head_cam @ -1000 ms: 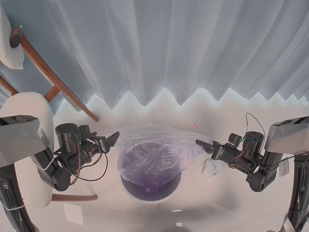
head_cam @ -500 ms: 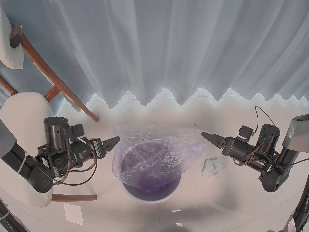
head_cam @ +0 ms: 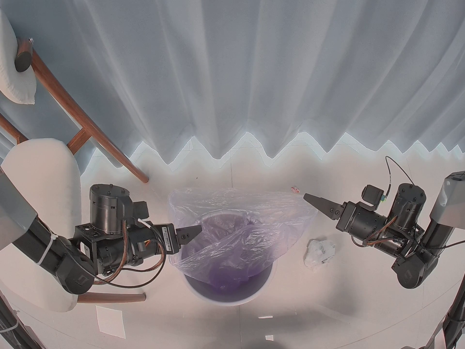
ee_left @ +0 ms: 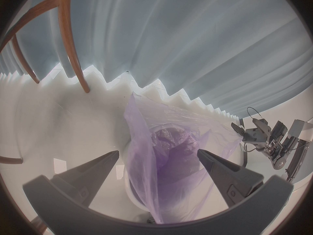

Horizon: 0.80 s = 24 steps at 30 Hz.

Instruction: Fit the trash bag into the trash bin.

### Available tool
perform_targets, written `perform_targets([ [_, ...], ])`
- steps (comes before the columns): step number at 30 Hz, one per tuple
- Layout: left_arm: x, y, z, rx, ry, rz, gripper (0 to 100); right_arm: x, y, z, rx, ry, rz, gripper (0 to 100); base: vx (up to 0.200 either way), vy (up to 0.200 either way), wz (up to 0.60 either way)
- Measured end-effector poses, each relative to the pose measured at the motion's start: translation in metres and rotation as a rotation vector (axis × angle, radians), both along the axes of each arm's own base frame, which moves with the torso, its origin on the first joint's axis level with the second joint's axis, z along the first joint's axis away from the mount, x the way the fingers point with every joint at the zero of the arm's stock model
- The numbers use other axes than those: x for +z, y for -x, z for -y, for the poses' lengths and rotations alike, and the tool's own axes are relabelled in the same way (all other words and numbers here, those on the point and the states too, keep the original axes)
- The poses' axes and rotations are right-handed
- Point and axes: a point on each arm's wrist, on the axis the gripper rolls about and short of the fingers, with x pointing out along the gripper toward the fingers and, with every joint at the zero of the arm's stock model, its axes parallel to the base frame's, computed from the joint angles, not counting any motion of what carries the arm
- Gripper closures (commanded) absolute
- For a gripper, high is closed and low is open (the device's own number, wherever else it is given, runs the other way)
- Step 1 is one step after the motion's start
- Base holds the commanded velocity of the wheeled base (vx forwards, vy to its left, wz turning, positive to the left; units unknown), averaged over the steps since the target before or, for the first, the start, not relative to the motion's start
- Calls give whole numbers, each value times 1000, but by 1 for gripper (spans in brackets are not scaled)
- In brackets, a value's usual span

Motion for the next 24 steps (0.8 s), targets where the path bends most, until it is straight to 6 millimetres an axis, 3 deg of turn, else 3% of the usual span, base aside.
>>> perform_targets([
  [4,-8,1,4,-7,-9,-24,0,0,0,0,0,0,2,0,0,0,0],
  [5,-11,2,5,-11,-14,-35,100,0,0,0,0,0,3,0,0,0,0],
  [12,-19,0,6,-14,-16,-19,100,6,0,1,-2,-9,14,0,0,0,0],
  [21,-23,-1,6,-29,-5,63,100,10,6,1,10,2,-100,0,0,0,0],
  [24,-26,-2,7,-33,-4,79,100,11,9,1,12,11,-159,0,-200,0,0],
])
